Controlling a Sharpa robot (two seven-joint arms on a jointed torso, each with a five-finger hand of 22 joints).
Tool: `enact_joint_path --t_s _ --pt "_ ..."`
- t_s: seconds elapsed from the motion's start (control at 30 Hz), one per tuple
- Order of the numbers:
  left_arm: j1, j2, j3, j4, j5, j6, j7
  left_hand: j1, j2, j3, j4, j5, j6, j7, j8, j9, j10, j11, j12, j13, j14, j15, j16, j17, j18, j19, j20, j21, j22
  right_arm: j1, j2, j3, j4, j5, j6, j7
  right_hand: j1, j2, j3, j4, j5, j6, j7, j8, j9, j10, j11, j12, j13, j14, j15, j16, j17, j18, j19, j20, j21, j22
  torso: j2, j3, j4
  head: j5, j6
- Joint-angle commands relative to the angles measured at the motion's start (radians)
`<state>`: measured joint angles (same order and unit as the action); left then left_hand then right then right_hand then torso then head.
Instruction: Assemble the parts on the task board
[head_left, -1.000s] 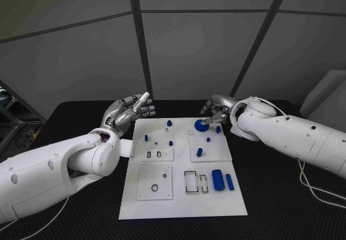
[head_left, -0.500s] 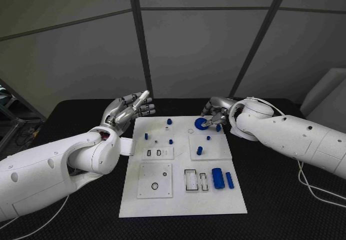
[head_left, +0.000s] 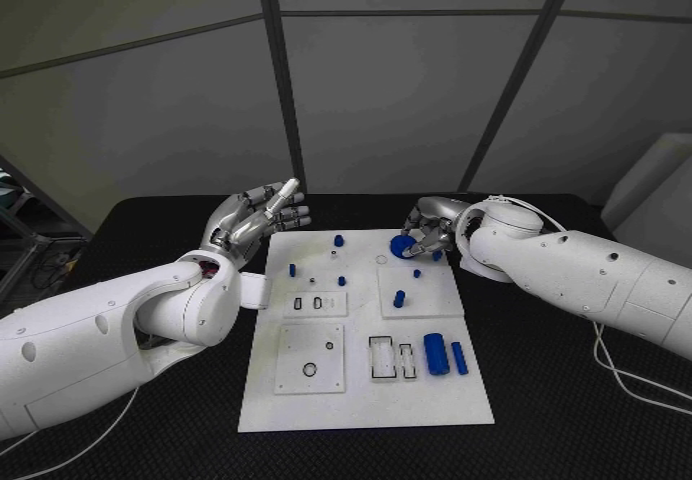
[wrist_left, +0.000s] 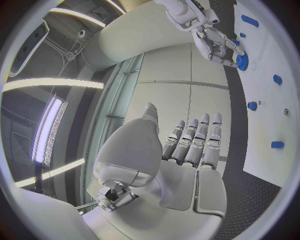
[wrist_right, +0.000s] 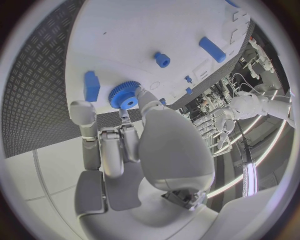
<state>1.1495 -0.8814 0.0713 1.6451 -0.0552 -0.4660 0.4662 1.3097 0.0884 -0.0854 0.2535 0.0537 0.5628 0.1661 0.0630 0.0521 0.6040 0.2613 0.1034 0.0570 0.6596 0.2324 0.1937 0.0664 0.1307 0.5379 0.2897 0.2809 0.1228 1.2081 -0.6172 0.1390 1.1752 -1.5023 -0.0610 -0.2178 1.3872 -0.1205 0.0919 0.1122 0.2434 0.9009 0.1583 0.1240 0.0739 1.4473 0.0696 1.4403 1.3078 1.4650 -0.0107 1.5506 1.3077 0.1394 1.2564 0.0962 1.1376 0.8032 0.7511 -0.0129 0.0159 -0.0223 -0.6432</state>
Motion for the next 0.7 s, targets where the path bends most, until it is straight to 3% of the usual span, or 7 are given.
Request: enact_joint_path --t_s 0.03,0.37,0.5,0.7 --pt "0.001 0.0 0.001 0.0 -0.004 0.012 0.007 0.01 0.001 0.001 -0.008 0.004 -0.007 0.125 -0.007 -0.001 -0.007 0.001 -0.003 -0.001 -0.007 0.003 -0.004 -0.001 -0.005 -0.005 0.001 -0.003 -0.001 0.001 0.002 0.0 -0.004 -0.011 0.02 -0.005 0.012 0.005 0.003 0.001 0.004 0.008 -0.003 0.008 0.001 0.01 0.0 0.007 0.091 0.098 0.004 0.006 0.229 -0.007 0.004 0.001 0.006 0.002 0.0 0.0 0.0015 0.001 -0.001" --pt "0.001 0.001 0.001 -0.003 -0.004 0.013 0.006 0.012 0.002 0.001 -0.01 0.004 -0.007 0.125 -0.007 -0.001 -0.007 0.001 -0.003 -0.001 -0.007 0.003 -0.004 -0.001 -0.005 -0.005 0.001 -0.003 -0.001 0.001 0.007 0.0 -0.011 -0.017 0.015 -0.013 0.026 0.038 0.023 -0.007 0.029 0.056 -0.004 0.036 0.007 0.014 -0.002 0.015 0.103 0.1 0.003 0.009 0.236 -0.008 0.006 0.0 0.018 0.015 0.0 0.0006 -0.0006 0.003 -0.004" --pt "0.001 0.0 0.001 -0.003 -0.004 0.013 0.006 0.012 0.002 0.001 -0.01 0.004 -0.007 0.125 -0.007 -0.001 -0.007 0.001 -0.003 -0.001 -0.007 0.003 -0.004 -0.001 -0.005 -0.005 0.001 -0.003 -0.001 0.001 0.006 0.0 -0.009 -0.027 -0.004 -0.01 0.061 0.068 0.062 -0.028 -0.031 0.1 -0.016 0.057 0.011 0.022 -0.012 0.023 0.115 0.1 -0.005 0.011 0.24 -0.008 0.008 -0.006 0.026 0.024 0.0 0.0004 -0.0002 0.002 -0.005" --pt "0.001 0.0 0.001 -0.004 -0.004 0.013 0.005 0.012 0.002 0.001 -0.01 0.004 -0.007 0.125 -0.007 -0.001 -0.007 0.001 -0.003 -0.001 -0.007 0.003 -0.004 -0.001 -0.005 -0.005 0.001 -0.003 -0.001 0.001 0.005 0.0 0.0 -0.046 -0.072 0.023 0.082 0.087 0.107 -0.053 -0.037 0.16 -0.038 0.086 0.019 0.036 -0.031 0.037 0.135 0.102 -0.021 0.013 0.245 -0.01 0.014 -0.019 0.038 0.041 0.0 0.0006 0.0001 0.002 -0.006"
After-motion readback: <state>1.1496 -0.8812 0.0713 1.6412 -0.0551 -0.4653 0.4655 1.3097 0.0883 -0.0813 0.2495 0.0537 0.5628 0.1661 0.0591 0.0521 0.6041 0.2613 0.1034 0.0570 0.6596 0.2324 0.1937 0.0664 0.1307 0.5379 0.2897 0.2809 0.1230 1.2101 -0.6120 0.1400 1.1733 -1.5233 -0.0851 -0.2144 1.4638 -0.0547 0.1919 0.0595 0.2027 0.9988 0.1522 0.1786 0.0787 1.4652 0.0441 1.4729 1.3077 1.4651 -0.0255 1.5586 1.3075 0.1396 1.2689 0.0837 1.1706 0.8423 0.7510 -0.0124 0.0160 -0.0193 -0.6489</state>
